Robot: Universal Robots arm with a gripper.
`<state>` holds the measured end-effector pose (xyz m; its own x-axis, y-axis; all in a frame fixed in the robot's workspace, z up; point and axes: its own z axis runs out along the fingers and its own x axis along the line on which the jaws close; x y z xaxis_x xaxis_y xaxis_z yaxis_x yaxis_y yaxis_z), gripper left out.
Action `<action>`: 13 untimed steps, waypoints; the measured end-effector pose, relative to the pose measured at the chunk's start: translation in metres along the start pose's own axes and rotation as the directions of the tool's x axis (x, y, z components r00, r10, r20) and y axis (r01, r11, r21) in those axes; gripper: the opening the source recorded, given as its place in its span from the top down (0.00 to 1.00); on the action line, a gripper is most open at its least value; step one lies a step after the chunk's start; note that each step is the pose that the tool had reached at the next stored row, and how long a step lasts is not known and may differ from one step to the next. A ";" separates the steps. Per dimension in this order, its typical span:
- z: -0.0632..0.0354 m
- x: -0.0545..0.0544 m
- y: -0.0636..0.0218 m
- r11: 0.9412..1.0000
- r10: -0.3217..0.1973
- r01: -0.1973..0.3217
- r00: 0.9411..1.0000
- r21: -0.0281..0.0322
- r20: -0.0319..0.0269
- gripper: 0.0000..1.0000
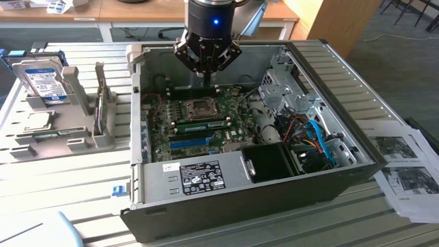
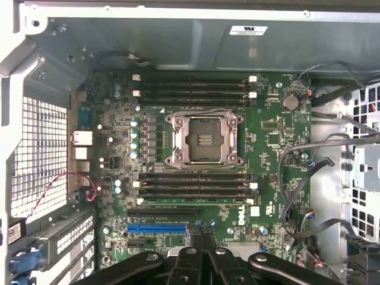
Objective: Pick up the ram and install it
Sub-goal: 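Press down the ram until it locks into place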
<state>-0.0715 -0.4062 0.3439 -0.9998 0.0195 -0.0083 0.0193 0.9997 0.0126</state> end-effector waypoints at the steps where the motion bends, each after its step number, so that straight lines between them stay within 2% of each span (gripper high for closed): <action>1: 0.0000 0.000 0.0008 1.000 0.000 0.000 1.000 0.000 0.000 0.91; 13: 0.0010 0.000 0.0165 1.000 0.001 -0.001 1.000 0.000 0.000 0.91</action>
<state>-0.0715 -0.3897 0.3431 -0.9997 0.0209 -0.0083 0.0207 0.9997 0.0125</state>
